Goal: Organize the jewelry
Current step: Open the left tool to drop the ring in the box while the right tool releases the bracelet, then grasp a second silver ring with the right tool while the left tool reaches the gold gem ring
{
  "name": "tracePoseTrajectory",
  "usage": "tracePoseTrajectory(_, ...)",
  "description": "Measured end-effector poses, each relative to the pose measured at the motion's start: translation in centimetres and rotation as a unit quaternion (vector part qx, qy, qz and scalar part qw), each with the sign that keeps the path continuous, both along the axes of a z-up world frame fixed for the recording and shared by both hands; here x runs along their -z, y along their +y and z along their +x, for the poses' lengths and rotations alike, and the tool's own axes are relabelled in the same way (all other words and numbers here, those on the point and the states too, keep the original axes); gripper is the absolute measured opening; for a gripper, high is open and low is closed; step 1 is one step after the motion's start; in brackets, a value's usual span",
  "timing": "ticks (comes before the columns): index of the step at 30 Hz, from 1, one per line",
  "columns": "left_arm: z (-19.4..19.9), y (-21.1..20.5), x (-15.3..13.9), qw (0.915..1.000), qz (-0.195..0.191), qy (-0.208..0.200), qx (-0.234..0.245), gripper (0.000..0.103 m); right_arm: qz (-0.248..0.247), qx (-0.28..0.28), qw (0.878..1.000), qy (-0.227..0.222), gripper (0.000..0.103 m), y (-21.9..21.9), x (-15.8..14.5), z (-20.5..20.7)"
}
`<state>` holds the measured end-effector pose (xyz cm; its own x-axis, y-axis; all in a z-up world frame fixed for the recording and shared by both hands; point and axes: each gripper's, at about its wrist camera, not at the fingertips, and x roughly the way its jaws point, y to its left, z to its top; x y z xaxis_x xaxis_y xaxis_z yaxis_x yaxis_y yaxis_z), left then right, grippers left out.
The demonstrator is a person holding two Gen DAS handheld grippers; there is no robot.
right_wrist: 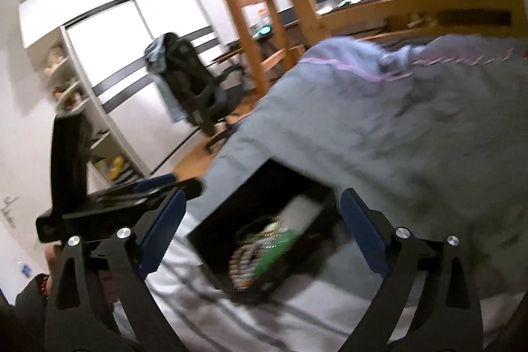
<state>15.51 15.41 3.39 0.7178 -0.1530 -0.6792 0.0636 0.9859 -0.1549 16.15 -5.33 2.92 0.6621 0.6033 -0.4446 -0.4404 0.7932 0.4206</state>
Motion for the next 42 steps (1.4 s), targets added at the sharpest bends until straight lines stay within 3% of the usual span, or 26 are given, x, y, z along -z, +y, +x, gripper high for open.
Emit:
tracePoseTrajectory(3,-0.4,-1.1,-0.2,0.9999,0.002,-0.011,0.009,0.09,-0.024,0.04,0.999,-0.006,0.099,-2.6,-1.0,-0.4)
tracePoseTrajectory(15,-0.9,-10.4,2.0,0.9948,0.012,-0.018,0.099,0.09,-0.128,0.129,0.983,-0.036,0.099,-10.6,-2.6,-3.4)
tracePoseTrajectory(22,-1.3,-17.6,6.2,0.9808,0.053,-0.008,0.188,0.09,-0.106,0.131,0.985,-0.016,0.097,-13.9,0.4,-3.3)
tracePoseTrajectory(23,-1.4,-18.3,6.8,0.9788,0.054,-0.007,0.198,0.09,-0.102,0.13,0.986,-0.015,0.094,-14.3,0.8,-3.2)
tracePoseTrajectory(25,-1.0,-19.7,7.8,0.9739,0.052,-0.004,0.221,0.09,-0.098,0.122,0.988,-0.004,0.06,-14.8,1.9,-2.7)
tracePoseTrajectory(26,-0.8,-20.2,8.2,0.9722,0.048,-0.005,0.229,0.087,-0.102,0.117,0.988,0.013,0.053,-14.9,2.9,-2.0)
tracePoseTrajectory(28,0.2,-21.3,9.3,0.9678,0.034,-0.002,0.25,0.082,-0.093,0.102,0.989,0.044,0.028,-15.4,4.9,-0.8)
tracePoseTrajectory(30,1.2,-22.2,10.2,0.965,0.022,0.004,0.261,0.066,-0.086,0.094,0.989,0.069,0.027,-15.6,6.5,0.0)
tracePoseTrajectory(35,3.4,-23.4,12.6,0.9503,0.005,0.037,0.309,0.042,-0.129,0.037,0.985,0.108,0.022,-14.4,10.5,2.1)
tracePoseTrajectory(40,3.9,-23.3,13.7,0.9415,-0.016,0.057,0.332,0.037,-0.159,0.019,0.978,0.135,0.022,-13.6,13.4,3.2)
tracePoseTrajectory(42,3.9,-23.5,13.7,0.9402,-0.011,0.057,0.336,0.029,-0.171,0.016,0.977,0.13,0.022,-13.1,13.6,3.1)
